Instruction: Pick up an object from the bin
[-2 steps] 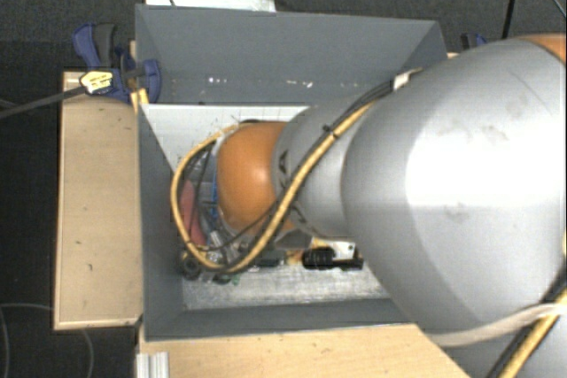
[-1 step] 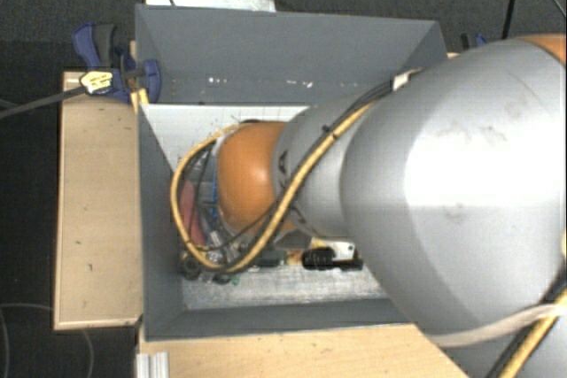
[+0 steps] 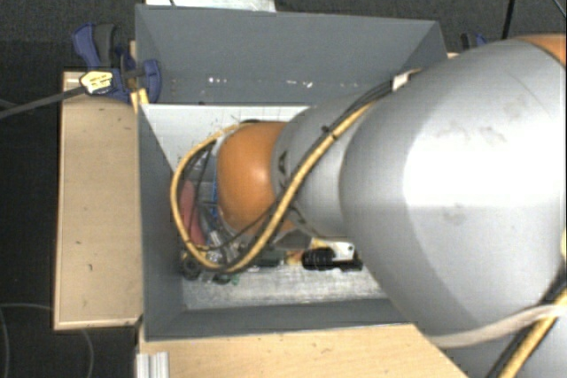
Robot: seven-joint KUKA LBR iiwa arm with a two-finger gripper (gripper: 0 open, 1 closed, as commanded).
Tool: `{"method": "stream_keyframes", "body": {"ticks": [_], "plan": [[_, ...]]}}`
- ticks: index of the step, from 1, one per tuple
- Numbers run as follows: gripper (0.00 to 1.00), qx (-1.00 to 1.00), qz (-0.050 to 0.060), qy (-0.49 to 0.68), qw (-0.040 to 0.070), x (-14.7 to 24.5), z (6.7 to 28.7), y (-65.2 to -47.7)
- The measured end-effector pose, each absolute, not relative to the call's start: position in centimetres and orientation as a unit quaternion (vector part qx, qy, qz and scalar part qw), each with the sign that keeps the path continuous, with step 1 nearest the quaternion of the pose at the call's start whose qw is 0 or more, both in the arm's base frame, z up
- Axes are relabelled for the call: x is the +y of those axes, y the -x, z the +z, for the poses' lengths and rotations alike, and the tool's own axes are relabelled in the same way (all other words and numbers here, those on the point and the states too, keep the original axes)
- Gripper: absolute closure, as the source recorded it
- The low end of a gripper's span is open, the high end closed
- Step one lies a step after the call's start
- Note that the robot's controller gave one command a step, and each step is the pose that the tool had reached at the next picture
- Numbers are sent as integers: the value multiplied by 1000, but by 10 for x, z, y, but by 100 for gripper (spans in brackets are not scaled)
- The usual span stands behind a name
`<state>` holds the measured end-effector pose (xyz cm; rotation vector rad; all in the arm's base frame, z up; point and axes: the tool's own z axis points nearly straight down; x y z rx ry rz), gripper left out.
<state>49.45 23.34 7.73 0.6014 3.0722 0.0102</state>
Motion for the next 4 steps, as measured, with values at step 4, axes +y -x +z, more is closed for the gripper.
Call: {"method": "stream_keyframes", "body": {"ticks": [4], "plan": [[100,980,3,-196,6,233,77,-494]]}}
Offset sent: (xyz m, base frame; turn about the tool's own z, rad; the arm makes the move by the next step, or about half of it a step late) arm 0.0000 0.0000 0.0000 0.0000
